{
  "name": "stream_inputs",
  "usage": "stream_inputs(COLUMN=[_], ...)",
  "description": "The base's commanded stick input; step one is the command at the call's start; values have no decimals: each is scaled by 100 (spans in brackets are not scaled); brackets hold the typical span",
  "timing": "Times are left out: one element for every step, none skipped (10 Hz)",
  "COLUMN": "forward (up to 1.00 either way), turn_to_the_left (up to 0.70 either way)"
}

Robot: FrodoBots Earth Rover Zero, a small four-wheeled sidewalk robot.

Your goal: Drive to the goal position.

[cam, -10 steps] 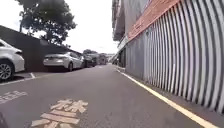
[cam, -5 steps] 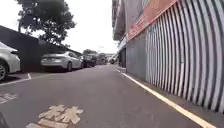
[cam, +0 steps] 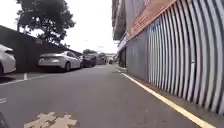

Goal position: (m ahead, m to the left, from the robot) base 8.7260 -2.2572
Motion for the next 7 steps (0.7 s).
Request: stream_inputs(forward=[45, 45, 45, 45, 45, 45, 45], turn_to_the_left=[0, 0, 0, 0, 0, 0, 0])
